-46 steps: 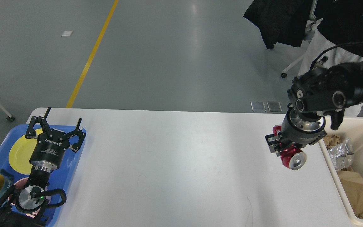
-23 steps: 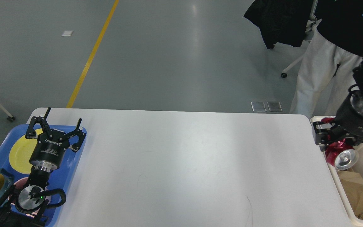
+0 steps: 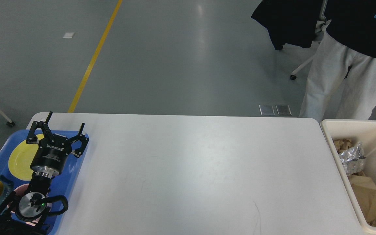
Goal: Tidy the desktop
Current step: 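Lower the red can into the white bin and open the right gripper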
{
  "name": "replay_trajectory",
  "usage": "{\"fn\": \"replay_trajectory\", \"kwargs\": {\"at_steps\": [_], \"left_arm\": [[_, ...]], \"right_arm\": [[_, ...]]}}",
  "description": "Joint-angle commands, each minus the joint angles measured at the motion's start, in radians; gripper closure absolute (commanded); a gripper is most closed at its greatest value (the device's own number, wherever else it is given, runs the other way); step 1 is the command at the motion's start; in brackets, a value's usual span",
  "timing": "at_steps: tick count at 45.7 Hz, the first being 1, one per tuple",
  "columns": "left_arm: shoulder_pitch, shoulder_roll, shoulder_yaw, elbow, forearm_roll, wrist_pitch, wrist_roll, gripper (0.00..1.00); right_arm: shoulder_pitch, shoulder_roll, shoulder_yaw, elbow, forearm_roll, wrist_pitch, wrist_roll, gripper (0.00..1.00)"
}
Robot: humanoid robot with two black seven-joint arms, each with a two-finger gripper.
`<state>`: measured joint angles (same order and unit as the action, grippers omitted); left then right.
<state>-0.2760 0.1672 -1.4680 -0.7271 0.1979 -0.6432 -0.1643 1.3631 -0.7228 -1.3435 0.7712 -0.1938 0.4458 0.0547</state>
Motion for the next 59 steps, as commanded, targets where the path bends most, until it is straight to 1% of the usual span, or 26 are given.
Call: {"fn": "replay_trajectory", "kwargs": {"at_steps": [1, 6, 12, 19, 24, 40, 41, 42, 43, 44, 45, 47, 48, 49, 59], "left_arm": [[0.0, 0.0, 0.0, 0.0, 0.002, 0.0, 0.0, 0.04], [-0.002, 0.0, 0.0, 0.0, 0.0, 0.0, 0.0, 0.04], [-0.002, 0.0, 0.0, 0.0, 0.0, 0.0, 0.0, 0.04], [-0.002, 0.0, 0.0, 0.0, 0.0, 0.0, 0.0, 0.04], [-0.002, 0.0, 0.0, 0.0, 0.0, 0.0, 0.0, 0.04], [-0.002, 0.0, 0.0, 0.0, 0.0, 0.0, 0.0, 0.04], [-0.002, 0.0, 0.0, 0.0, 0.0, 0.0, 0.0, 0.04], [-0.002, 0.0, 0.0, 0.0, 0.0, 0.0, 0.0, 0.04], [-0.002, 0.0, 0.0, 0.0, 0.0, 0.0, 0.0, 0.04], [-0.002, 0.0, 0.0, 0.0, 0.0, 0.0, 0.0, 0.04], [-0.002, 0.0, 0.0, 0.0, 0.0, 0.0, 0.0, 0.04], [-0.002, 0.0, 0.0, 0.0, 0.0, 0.0, 0.0, 0.04], [-0.002, 0.0, 0.0, 0.0, 0.0, 0.0, 0.0, 0.04], [-0.002, 0.0, 0.0, 0.0, 0.0, 0.0, 0.0, 0.04], [-0.002, 0.0, 0.0, 0.0, 0.0, 0.0, 0.0, 0.04]], "right_arm": [[-0.289, 0.013, 0.182, -0.24, 0.005, -0.019, -0.001, 1.0], [-0.461, 0.086, 0.292, -0.378, 0.005, -0.12, -0.003, 1.0], [-0.636, 0.172, 0.354, -0.503, 0.011, -0.251, -0.009, 1.0], [-0.78, 0.279, 0.369, -0.656, 0.019, -0.332, -0.038, 1.0], [-0.831, 0.309, 0.403, -0.688, 0.019, -0.351, -0.041, 1.0], [-0.832, 0.315, 0.423, -0.687, 0.019, -0.352, -0.047, 1.0], [-0.832, 0.315, 0.425, -0.687, 0.019, -0.357, -0.045, 0.82], [-0.832, 0.313, 0.426, -0.688, 0.019, -0.364, -0.045, 0.57], [-0.831, 0.309, 0.432, -0.688, 0.019, -0.38, -0.045, 0.35], [-0.831, 0.307, 0.44, -0.687, 0.019, -0.401, -0.044, 0.19], [-0.831, 0.307, 0.448, -0.684, 0.019, -0.42, -0.044, 0.13], [-0.831, 0.313, 0.457, -0.676, 0.017, -0.452, -0.044, 0.09], [-0.831, 0.313, 0.458, -0.675, 0.017, -0.46, -0.042, 0.02], [-0.831, 0.313, 0.46, -0.673, 0.019, -0.466, -0.042, 0.0], [-0.826, 0.306, 0.461, -0.671, 0.017, -0.467, -0.041, 0.0]]}}
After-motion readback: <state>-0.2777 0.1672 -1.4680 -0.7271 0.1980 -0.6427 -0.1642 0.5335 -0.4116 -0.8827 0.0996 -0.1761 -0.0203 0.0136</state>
